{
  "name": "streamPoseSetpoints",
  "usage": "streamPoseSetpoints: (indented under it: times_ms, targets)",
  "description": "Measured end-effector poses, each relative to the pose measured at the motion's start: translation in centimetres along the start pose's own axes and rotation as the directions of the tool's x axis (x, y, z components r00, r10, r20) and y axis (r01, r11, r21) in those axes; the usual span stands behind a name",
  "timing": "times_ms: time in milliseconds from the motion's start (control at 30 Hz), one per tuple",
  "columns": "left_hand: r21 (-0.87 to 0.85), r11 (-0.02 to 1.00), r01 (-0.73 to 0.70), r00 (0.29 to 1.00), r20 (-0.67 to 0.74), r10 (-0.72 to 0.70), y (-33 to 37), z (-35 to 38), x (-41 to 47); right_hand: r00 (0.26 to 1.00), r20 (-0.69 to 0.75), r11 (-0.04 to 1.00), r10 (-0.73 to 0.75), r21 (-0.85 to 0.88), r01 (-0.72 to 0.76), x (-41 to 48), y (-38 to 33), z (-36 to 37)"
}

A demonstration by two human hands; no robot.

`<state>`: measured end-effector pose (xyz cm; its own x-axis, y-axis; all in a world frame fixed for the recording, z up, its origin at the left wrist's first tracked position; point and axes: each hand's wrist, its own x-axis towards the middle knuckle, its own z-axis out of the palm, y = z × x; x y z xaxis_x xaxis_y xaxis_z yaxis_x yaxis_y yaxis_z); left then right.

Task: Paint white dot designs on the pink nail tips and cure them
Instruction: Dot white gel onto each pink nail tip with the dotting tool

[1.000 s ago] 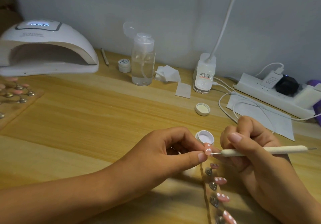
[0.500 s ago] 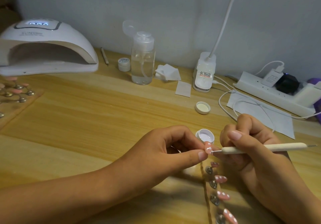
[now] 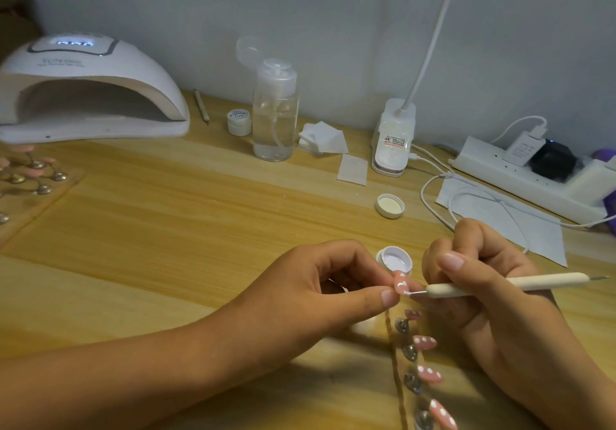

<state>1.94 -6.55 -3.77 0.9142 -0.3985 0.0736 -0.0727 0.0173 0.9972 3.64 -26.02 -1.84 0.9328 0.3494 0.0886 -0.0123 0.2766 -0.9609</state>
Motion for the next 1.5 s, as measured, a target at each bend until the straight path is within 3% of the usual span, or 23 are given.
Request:
streamPoseSetpoints:
  times_ms: [1500]
  targets:
    - [-0.013, 1.000, -0.001, 1.000, -0.004, 0.001, 0.24, 0.14, 0.06, 1.000, -0.021, 1.000, -0.012, -0.018, 0.012, -0.05, 0.39, -0.31]
